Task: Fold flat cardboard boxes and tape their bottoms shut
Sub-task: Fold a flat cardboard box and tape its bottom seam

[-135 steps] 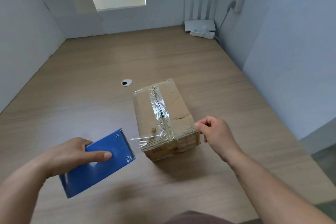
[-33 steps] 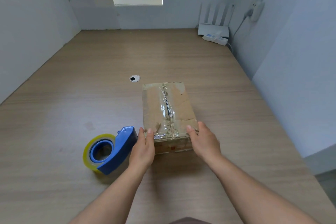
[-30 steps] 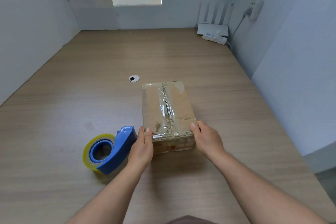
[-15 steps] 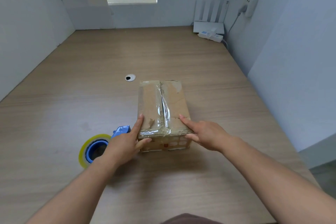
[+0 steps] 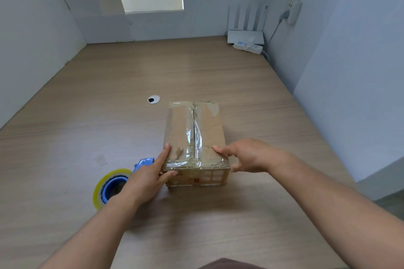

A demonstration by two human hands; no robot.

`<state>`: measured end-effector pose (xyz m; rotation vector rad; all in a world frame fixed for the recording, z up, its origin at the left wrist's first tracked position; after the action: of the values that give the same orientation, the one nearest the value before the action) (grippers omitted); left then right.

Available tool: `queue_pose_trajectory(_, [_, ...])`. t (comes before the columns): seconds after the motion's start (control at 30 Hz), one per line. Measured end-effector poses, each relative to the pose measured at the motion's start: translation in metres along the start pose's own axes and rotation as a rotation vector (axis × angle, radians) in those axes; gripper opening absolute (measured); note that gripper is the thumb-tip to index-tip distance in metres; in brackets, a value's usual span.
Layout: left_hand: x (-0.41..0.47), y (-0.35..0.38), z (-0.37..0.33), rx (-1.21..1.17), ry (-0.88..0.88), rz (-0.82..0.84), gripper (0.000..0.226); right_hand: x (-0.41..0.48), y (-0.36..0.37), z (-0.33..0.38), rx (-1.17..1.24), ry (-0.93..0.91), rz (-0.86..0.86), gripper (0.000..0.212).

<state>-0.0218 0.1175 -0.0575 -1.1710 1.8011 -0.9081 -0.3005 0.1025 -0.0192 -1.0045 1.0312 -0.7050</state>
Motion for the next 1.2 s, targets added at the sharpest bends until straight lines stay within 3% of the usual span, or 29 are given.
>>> queue_pose_trajectory(0.17, [-0.005,0.014,-0.006,0.031,-0.092,-0.076,0.078,0.000,0.022,0.013,-0.063,-0.058,-0.152,0.070])
queue_pose_trajectory(0.4, [-0.023,0.049,-0.027,-0.209,-0.325,-0.236,0.075,-0.010,0.042,0.014,-0.042,-0.097,-0.326,0.059])
queue_pose_trajectory(0.53, [-0.031,0.033,-0.009,-0.328,-0.120,-0.122,0.066,-0.011,0.044,0.009,-0.032,-0.087,-0.330,0.060])
queue_pose_trajectory(0.7, [-0.026,-0.002,0.006,-0.077,0.121,-0.082,0.061,-0.010,0.041,0.004,-0.019,-0.073,-0.302,0.061])
queue_pose_trajectory(0.83, [-0.006,-0.014,0.002,0.135,0.176,-0.119,0.046,-0.008,0.040,0.008,-0.062,-0.084,-0.290,0.060])
queue_pose_trajectory(0.97, [-0.003,-0.021,0.013,0.117,0.268,0.007,0.052,-0.005,0.039,0.008,-0.085,-0.080,-0.269,0.060])
queue_pose_trajectory(1.2, [0.012,-0.033,0.011,0.277,0.357,0.034,0.046,-0.003,0.036,0.009,-0.070,-0.061,-0.229,0.061])
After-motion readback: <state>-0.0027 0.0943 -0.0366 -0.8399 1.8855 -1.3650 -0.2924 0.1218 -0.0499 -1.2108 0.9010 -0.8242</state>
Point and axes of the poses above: each hand's wrist, its own x-axis towards the middle knuckle, its own y-axis out of the palm, z = x × y, the point moved 2 cm from there along x, towards the middle knuckle, and after that the axes turned 1 degree about y, right-handed, at the moved point
